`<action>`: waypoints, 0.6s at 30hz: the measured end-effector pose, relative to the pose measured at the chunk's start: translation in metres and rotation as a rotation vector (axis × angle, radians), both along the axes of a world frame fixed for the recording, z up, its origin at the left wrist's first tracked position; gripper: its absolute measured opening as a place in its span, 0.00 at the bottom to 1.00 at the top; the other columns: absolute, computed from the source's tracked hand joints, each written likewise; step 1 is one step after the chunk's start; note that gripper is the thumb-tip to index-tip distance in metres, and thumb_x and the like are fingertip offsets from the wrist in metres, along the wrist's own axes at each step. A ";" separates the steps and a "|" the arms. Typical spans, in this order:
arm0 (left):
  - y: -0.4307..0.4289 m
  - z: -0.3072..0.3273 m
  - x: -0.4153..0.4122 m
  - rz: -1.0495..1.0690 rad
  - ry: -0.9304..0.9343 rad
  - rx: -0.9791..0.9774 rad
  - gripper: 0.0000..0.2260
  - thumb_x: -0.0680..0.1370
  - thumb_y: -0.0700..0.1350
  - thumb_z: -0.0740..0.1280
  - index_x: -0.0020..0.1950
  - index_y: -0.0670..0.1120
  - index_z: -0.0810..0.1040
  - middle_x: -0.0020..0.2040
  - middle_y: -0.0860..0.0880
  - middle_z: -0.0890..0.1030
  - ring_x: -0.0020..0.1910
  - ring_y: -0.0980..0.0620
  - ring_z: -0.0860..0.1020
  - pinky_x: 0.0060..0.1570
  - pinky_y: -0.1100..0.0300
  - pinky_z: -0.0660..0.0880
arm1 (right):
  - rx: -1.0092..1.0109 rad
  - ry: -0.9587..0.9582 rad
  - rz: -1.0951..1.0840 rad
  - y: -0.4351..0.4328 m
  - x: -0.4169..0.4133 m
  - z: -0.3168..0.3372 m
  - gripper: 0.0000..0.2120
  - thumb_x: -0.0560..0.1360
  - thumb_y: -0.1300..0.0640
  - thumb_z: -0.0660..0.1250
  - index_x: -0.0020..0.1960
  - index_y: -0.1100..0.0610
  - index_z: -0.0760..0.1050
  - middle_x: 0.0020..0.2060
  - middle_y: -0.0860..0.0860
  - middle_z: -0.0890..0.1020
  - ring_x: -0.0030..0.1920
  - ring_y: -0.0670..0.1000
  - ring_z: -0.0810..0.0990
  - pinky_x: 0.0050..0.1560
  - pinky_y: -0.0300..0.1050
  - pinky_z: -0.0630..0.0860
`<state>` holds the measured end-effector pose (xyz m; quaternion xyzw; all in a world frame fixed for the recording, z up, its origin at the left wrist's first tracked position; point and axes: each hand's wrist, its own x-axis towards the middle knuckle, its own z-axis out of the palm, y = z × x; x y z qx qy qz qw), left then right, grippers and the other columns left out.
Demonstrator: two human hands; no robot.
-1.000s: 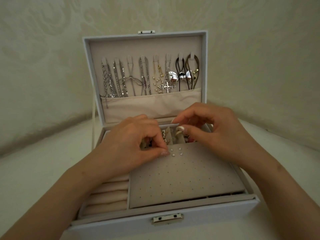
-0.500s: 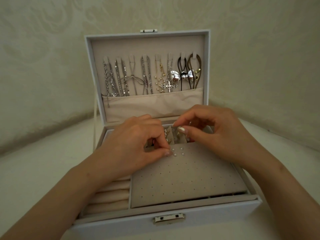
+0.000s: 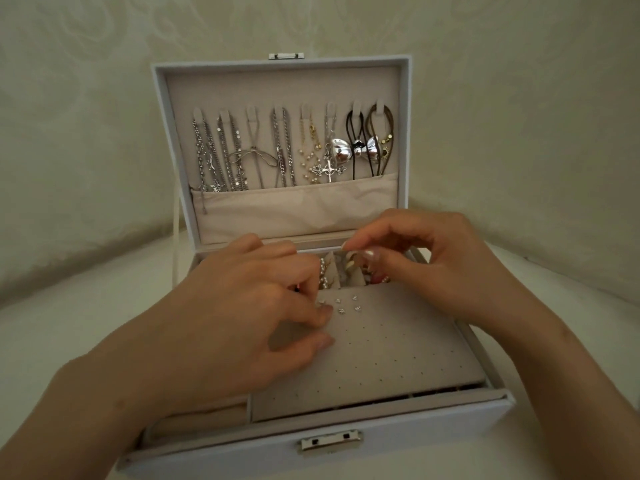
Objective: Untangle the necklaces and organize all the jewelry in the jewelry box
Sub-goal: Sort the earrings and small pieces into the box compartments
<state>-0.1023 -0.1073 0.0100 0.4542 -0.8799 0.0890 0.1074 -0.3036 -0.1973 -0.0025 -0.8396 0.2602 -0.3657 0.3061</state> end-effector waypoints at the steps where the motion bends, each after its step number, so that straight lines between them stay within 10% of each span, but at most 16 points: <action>1: 0.002 0.001 0.000 0.007 -0.016 0.010 0.13 0.74 0.58 0.59 0.44 0.57 0.83 0.40 0.59 0.73 0.40 0.59 0.72 0.39 0.60 0.65 | -0.007 0.049 0.009 0.001 -0.001 0.002 0.11 0.74 0.63 0.68 0.46 0.48 0.82 0.39 0.41 0.83 0.40 0.45 0.81 0.43 0.42 0.78; 18: 0.002 0.000 0.004 0.077 0.053 0.111 0.30 0.63 0.75 0.54 0.54 0.59 0.79 0.47 0.62 0.72 0.47 0.64 0.71 0.46 0.69 0.61 | -0.348 0.498 -0.269 0.062 -0.040 -0.007 0.16 0.69 0.40 0.61 0.49 0.42 0.83 0.54 0.41 0.82 0.60 0.42 0.73 0.56 0.44 0.76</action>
